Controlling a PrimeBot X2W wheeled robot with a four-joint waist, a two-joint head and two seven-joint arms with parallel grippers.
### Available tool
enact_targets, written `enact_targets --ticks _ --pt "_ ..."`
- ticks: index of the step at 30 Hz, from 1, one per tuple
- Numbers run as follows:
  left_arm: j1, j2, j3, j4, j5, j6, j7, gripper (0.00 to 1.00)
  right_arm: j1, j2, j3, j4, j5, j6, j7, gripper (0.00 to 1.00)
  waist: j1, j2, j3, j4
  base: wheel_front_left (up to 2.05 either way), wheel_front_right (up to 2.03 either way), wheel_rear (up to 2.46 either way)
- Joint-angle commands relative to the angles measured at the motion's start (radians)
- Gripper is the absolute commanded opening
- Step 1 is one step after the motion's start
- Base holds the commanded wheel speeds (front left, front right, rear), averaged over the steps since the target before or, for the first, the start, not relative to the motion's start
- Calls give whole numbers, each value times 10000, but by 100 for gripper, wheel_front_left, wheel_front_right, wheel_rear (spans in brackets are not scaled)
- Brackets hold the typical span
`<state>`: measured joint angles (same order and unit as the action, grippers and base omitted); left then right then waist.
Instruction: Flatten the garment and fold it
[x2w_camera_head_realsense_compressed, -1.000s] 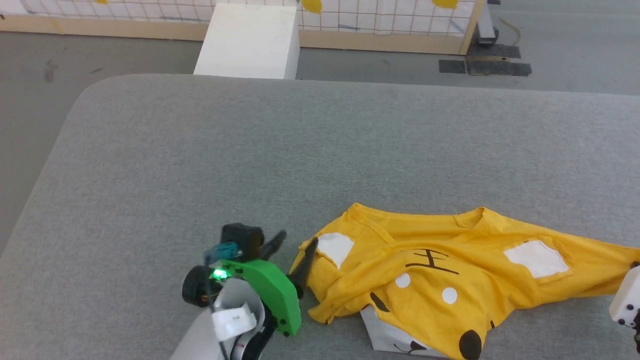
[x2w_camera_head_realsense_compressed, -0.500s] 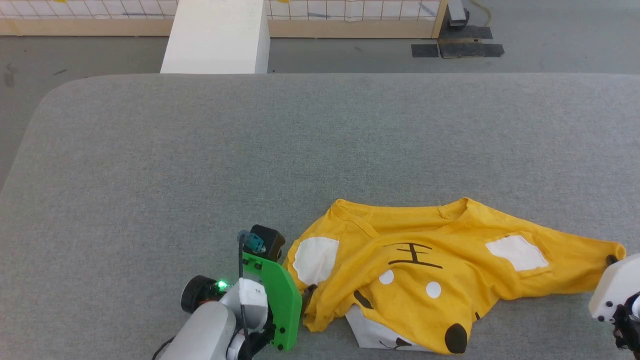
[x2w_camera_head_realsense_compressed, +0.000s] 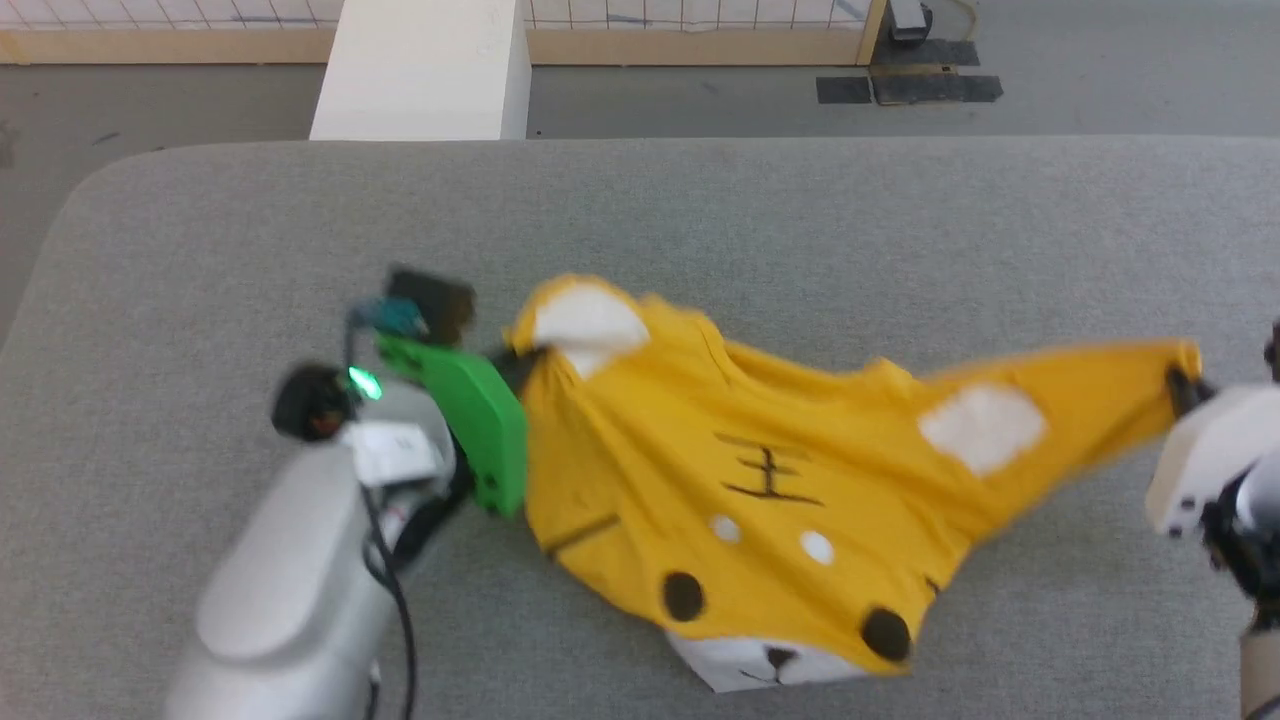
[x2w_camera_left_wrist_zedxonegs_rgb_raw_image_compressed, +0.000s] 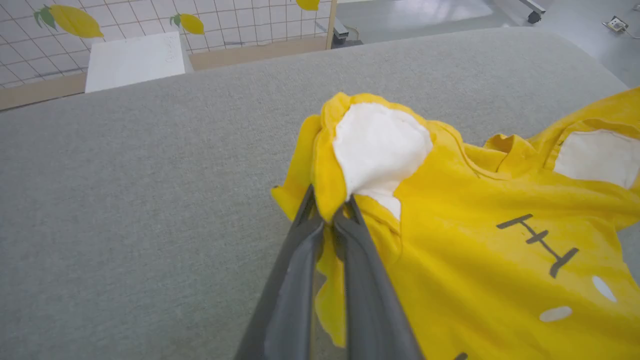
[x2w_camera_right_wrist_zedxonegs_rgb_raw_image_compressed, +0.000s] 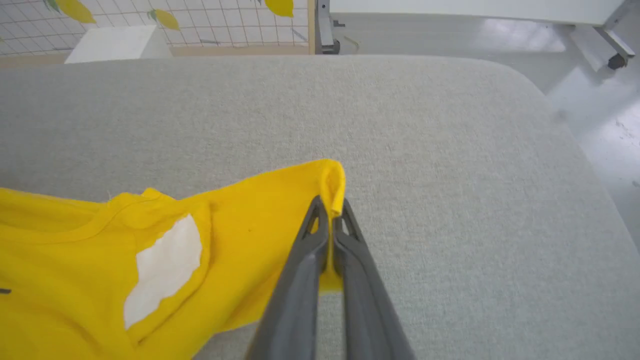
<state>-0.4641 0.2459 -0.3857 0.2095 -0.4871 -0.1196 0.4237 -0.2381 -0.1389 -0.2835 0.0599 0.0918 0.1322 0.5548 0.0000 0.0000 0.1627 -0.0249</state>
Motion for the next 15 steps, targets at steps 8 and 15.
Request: enact_targets --ticks 8,15 --pt "-2972 887 937 -231 -582 -42 135 0 -3255 -1464 1873 -397 345 -15 363 0 0 0 1138 -344 0 0 0" --pt "-5650 1124 1794 -153 -131 643 -410 0 -6902 -2038 2765 481 202 -15 6 0 0 0 2477 -480 0 0 0"
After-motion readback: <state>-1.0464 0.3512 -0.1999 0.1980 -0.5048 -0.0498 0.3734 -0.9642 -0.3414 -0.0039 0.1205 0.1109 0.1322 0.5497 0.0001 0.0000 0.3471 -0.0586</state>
